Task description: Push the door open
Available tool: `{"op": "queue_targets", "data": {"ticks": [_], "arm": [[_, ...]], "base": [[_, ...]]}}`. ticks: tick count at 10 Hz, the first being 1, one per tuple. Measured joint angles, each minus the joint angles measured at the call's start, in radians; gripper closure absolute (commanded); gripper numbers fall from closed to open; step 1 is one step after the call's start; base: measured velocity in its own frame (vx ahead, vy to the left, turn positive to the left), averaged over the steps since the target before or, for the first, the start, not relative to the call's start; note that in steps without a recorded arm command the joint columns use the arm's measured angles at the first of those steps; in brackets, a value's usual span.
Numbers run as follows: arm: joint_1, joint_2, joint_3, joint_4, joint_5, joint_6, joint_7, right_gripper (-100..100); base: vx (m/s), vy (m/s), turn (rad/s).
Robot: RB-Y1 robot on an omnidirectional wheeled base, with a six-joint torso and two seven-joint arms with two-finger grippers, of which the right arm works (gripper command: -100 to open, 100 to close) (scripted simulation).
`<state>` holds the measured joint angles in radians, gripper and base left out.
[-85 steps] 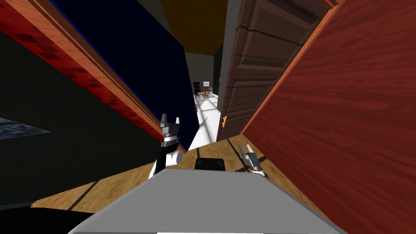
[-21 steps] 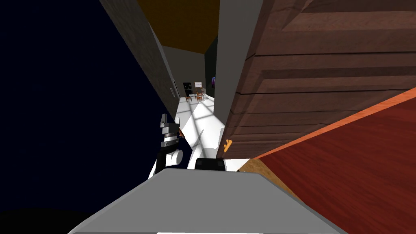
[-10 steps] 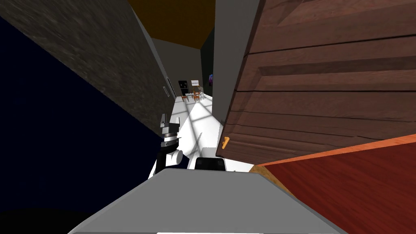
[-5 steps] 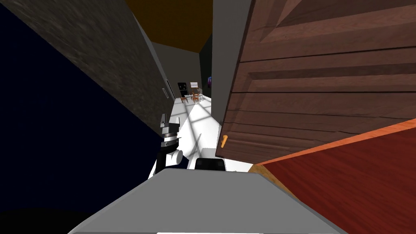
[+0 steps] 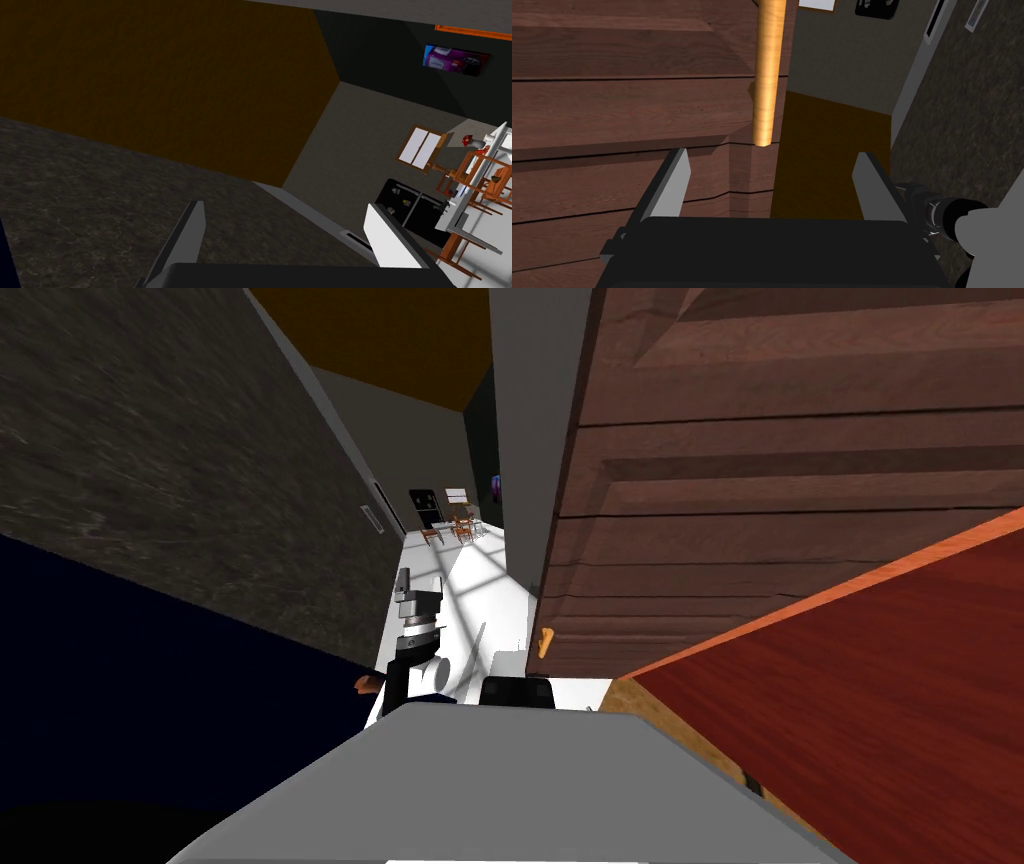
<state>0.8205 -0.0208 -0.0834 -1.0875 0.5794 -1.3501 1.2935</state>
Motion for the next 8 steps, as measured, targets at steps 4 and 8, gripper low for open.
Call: {"op": "queue_targets", "data": {"ticks": [4, 8], "arm": [[0.014, 0.008, 0.063, 0.002, -0.023, 0.007, 0.043, -100], [0.016, 0.046, 0.112, 0.02, -0.043, 0.005, 0.084, -100]], "base": [[0.102, 0.046, -0.3], [0.084, 0.03, -0.138]]}}
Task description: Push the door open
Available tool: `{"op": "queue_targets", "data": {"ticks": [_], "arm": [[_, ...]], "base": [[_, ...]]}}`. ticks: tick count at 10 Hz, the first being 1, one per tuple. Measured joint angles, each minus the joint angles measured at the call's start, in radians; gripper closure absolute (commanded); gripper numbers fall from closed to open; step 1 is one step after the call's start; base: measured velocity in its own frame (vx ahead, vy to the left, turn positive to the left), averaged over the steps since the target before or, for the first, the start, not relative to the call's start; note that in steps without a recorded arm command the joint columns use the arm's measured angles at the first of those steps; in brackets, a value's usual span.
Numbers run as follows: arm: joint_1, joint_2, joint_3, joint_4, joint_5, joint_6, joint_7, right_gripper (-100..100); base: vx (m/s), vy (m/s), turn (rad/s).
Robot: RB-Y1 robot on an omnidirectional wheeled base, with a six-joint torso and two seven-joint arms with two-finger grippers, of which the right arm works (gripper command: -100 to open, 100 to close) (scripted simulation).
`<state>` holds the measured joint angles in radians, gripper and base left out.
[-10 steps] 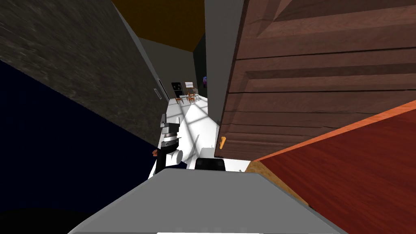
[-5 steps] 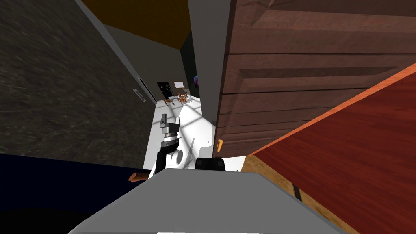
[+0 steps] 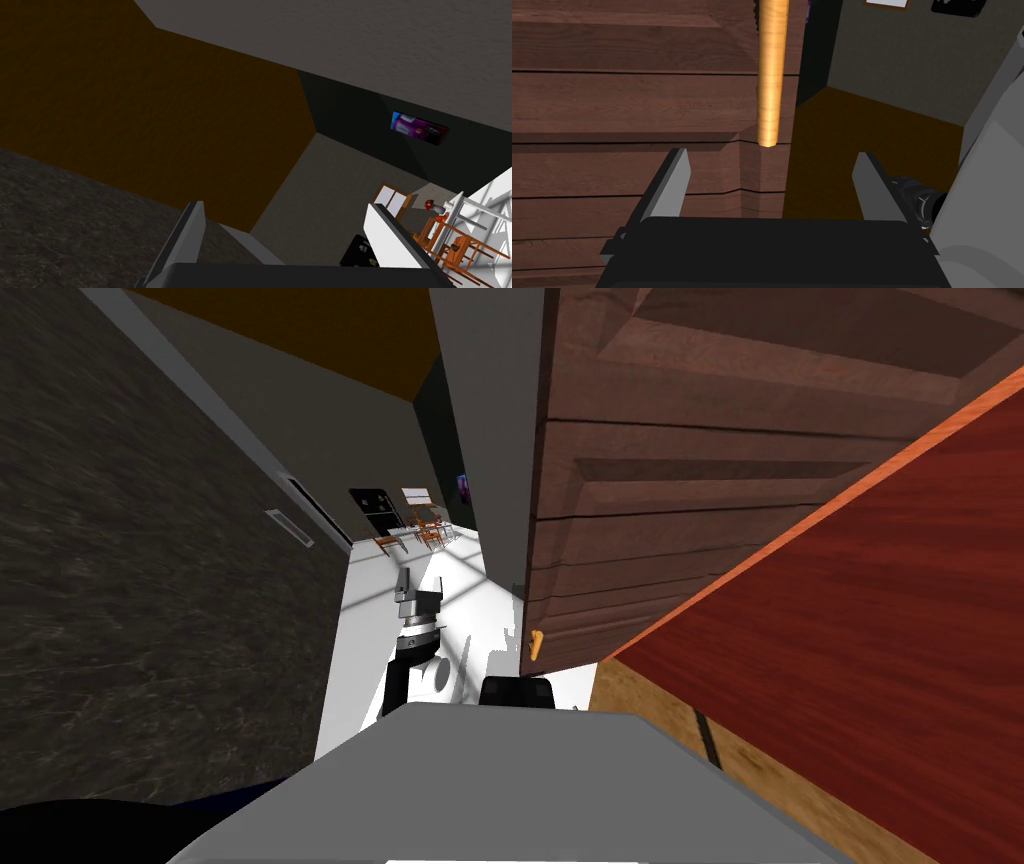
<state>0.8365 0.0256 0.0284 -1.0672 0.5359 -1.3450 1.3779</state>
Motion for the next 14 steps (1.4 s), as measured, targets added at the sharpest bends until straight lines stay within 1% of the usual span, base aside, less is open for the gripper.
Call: {"op": "queue_targets", "data": {"ticks": [1, 2, 4, 5, 7, 8, 10, 11, 14], "arm": [[0.004, -0.017, 0.001, -0.007, 0.001, 0.004, -0.001, -100], [0.003, -0.03, 0.002, -0.011, 0.001, 0.009, -0.002, -100], [0.006, -0.046, 0.004, -0.017, 0.002, 0.015, -0.001, -100], [0.007, -0.049, 0.005, -0.019, 0.002, 0.017, 0.0, -100], [0.014, -0.043, 0.007, -0.031, 0.003, 0.025, 0.001, -100], [0.016, -0.032, 0.008, -0.036, 0.004, 0.029, 0.0, -100], [0.021, -0.005, 0.01, -0.046, 0.004, 0.035, 0.0, -100], [0.021, -0.003, 0.011, -0.047, 0.005, 0.036, 0.0, 100], [0.021, -0.005, 0.01, -0.046, 0.005, 0.035, 0.0, 100]], "base": [[0.192, -0.007, 0.013], [0.211, -0.026, -0.007], [0.23, 0.024, 0.01], [0.238, 0.02, 0.011], [0.232, 0.034, 0.004], [0.18, 0.066, 0.004], [0.114, 0.093, 0.016], [-0.009, -0.009, -0.002], [-0.024, -0.019, 0.002]]}}
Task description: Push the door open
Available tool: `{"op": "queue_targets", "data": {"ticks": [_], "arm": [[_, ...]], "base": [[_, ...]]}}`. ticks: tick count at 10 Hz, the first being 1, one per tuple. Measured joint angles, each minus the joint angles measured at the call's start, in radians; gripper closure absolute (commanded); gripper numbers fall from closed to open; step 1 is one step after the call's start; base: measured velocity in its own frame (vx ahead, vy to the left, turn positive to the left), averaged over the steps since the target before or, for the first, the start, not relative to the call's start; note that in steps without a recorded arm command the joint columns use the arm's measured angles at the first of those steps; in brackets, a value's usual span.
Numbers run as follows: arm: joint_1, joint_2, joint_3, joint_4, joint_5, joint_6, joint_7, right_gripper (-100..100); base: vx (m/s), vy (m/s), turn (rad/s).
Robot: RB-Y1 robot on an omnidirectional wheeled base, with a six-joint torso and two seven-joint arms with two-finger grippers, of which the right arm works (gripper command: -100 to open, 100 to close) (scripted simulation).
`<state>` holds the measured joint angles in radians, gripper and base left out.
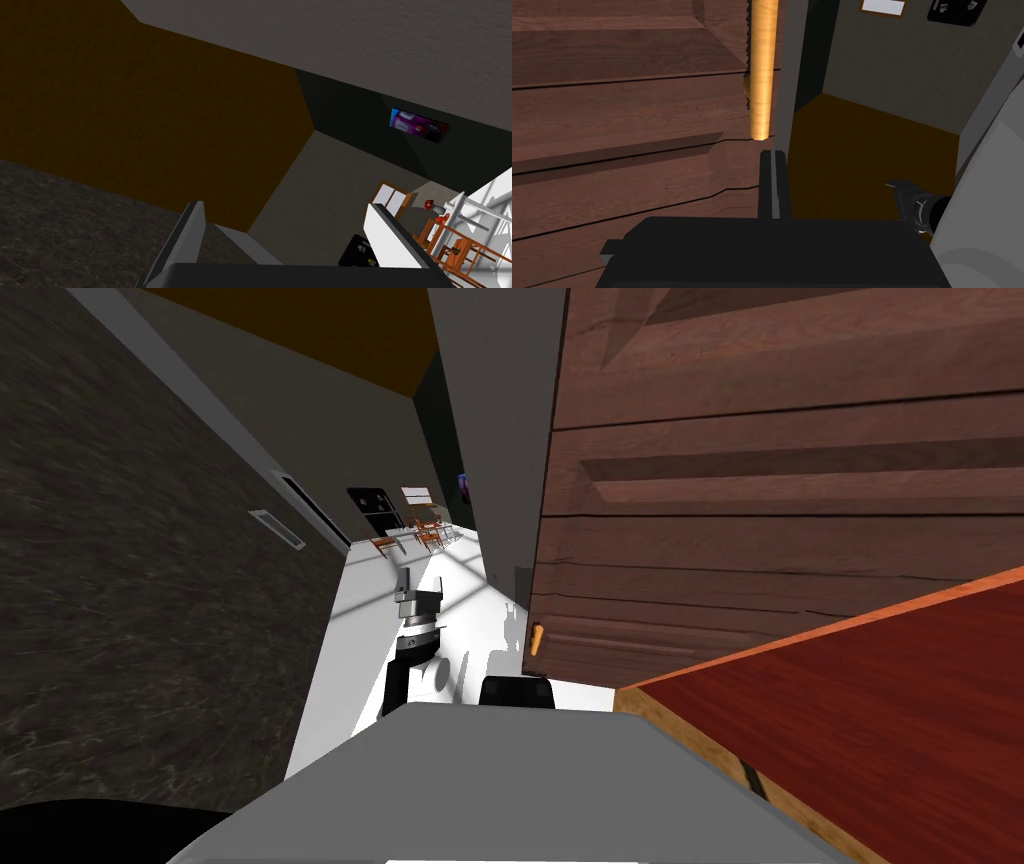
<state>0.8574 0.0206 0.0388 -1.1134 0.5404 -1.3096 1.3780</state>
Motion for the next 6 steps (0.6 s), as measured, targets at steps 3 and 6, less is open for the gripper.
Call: {"op": "queue_targets", "data": {"ticks": [3, 6], "arm": [[0.0, 0.0, 0.0, 0.0, 0.0, 0.0, 0.0, -100], [-0.014, -0.04, -0.015, 0.003, -0.043, 0.008, -0.01, -100]], "base": [[0.027, 0.013, -0.062], [0.121, 0.114, -0.184]]}}
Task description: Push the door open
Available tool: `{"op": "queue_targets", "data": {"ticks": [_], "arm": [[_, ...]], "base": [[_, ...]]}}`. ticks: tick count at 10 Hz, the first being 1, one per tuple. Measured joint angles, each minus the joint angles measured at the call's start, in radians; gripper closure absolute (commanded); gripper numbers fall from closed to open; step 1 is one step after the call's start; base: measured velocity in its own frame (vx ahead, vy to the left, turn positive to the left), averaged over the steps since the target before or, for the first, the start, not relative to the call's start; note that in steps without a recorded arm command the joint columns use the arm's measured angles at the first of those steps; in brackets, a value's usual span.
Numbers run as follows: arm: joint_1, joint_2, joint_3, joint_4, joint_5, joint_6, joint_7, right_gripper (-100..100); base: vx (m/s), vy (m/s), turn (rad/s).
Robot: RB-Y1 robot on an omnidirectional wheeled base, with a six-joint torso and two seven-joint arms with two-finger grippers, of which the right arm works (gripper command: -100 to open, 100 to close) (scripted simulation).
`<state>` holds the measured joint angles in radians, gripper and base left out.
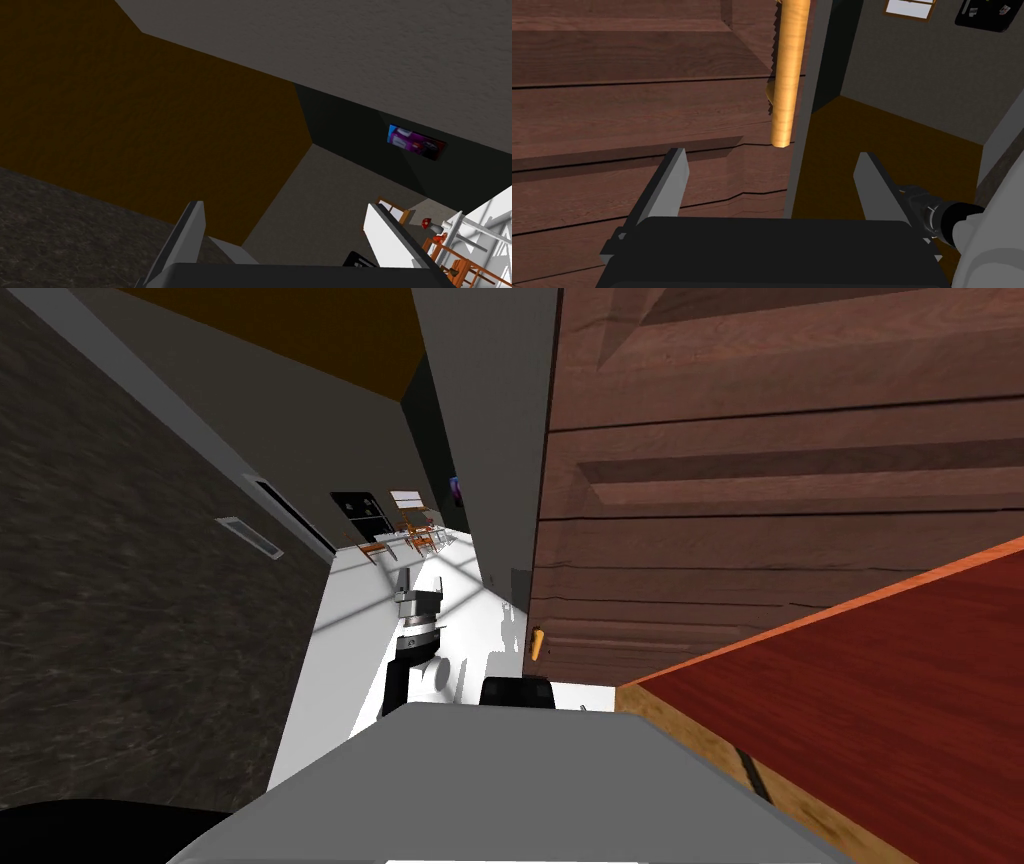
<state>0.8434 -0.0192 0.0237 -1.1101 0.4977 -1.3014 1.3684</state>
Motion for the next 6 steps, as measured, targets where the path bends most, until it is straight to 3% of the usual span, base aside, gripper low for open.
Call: {"op": "queue_targets", "data": {"ticks": [2, 4, 6], "arm": [[-0.005, -0.013, -0.01, -0.003, -0.034, 0.008, -0.008, -100], [-0.014, -0.015, -0.022, -0.014, -0.071, 0.022, -0.021, -100], [-0.036, -0.001, -0.037, 0.004, -0.107, 0.026, -0.027, -100]], "base": [[0.099, 0.168, -0.177], [0.027, 0.231, -0.162], [0.002, 0.149, -0.104]]}}
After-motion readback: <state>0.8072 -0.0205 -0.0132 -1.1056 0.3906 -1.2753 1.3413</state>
